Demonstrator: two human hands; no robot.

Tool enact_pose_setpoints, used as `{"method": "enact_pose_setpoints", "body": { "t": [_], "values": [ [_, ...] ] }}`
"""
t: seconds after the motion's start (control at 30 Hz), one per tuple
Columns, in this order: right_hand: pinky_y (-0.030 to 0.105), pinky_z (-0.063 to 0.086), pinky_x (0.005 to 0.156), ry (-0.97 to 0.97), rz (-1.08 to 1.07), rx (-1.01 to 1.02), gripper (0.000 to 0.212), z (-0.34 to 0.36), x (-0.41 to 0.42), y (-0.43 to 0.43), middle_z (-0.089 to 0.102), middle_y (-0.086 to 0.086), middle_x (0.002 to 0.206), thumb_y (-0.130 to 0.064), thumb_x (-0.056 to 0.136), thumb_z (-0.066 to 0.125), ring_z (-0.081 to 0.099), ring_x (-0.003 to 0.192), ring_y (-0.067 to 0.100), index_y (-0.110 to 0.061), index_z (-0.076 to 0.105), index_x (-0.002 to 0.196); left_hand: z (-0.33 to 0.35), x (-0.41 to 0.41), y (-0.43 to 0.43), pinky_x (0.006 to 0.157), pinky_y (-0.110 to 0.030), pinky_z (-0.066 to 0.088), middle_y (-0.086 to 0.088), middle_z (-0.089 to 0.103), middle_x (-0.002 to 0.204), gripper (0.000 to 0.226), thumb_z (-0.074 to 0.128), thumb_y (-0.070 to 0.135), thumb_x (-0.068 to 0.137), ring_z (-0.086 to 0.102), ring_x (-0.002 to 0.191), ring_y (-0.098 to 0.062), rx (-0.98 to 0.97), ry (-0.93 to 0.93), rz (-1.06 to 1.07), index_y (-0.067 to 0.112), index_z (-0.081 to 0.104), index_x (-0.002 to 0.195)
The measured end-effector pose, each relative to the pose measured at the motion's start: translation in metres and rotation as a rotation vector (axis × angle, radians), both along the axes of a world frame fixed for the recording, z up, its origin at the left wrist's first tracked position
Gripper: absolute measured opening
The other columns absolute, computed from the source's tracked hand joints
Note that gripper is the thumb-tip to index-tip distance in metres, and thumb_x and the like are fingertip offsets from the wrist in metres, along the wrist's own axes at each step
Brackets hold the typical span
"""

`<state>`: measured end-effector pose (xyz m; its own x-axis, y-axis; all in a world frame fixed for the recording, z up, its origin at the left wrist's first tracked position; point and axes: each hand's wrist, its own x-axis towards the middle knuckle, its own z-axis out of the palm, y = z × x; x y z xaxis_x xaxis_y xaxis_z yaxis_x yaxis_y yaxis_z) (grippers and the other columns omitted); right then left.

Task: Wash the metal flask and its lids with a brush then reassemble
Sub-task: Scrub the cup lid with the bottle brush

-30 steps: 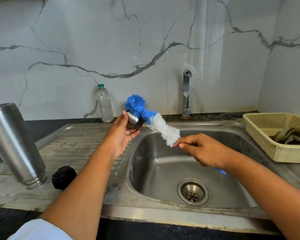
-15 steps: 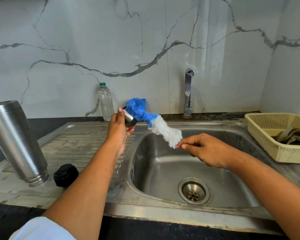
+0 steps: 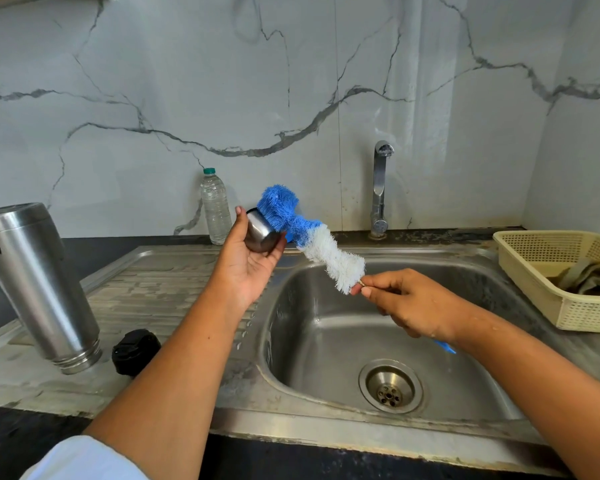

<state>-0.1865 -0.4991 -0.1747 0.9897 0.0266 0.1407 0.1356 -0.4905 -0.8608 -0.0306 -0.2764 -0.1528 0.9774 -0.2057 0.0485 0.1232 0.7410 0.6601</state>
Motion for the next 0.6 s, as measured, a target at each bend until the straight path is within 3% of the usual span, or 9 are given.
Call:
{"method": "enact_pose_setpoints", "body": {
  "t": [0.13, 0.37, 0.47, 0.6],
  "values": [
    [0.026, 0.023, 0.043, -0.002, -0.027, -0.006, 0.023, 0.001, 0.0, -0.002, 0.033, -0.002, 0.06, -0.029, 0.105, 0.055, 0.026, 0.049, 0.012, -0.036, 0.077, 0.106, -0.001, 0.0, -0.003, 0.107, -0.046, 0.051, -0.021, 0.07, 0.129, 0.044, 0.05, 0.038, 0.107, 0.067, 0.121, -0.035, 0.048, 0.023, -0.018, 0.007, 0.057, 0.137],
    [0.028, 0.023, 0.045, 0.009, -0.039, 0.017, 0.022, 0.003, -0.001, -0.001, 0.035, -0.002, 0.06, -0.031, 0.104, 0.055, 0.026, 0.049, 0.012, -0.037, 0.076, 0.104, -0.003, -0.004, -0.006, 0.101, -0.043, 0.056, -0.018, 0.073, 0.117, 0.044, 0.06, 0.043, 0.1, 0.07, 0.114, -0.03, 0.178, 0.014, -0.012, 0.009, 0.058, 0.128],
    [0.026, 0.025, 0.044, 0.028, -0.014, -0.029, 0.023, 0.003, -0.001, 0.001, 0.04, -0.003, 0.06, -0.03, 0.105, 0.056, 0.028, 0.047, 0.01, -0.037, 0.077, 0.103, -0.006, 0.003, -0.001, 0.095, -0.043, 0.059, -0.02, 0.07, 0.123, 0.047, 0.063, 0.042, 0.098, 0.069, 0.114, -0.031, 0.142, 0.062, 0.073, 0.007, 0.057, 0.129],
    [0.016, 0.03, 0.044, 0.018, 0.014, -0.131, 0.021, 0.003, -0.002, 0.007, 0.05, 0.0, 0.066, -0.029, 0.104, 0.056, 0.033, 0.043, 0.003, -0.037, 0.076, 0.107, -0.013, 0.009, 0.002, 0.101, -0.047, 0.056, -0.021, 0.068, 0.124, 0.039, 0.064, 0.037, 0.099, 0.068, 0.115, -0.032, 0.193, 0.072, 0.052, 0.005, 0.059, 0.12]
  ]
}}
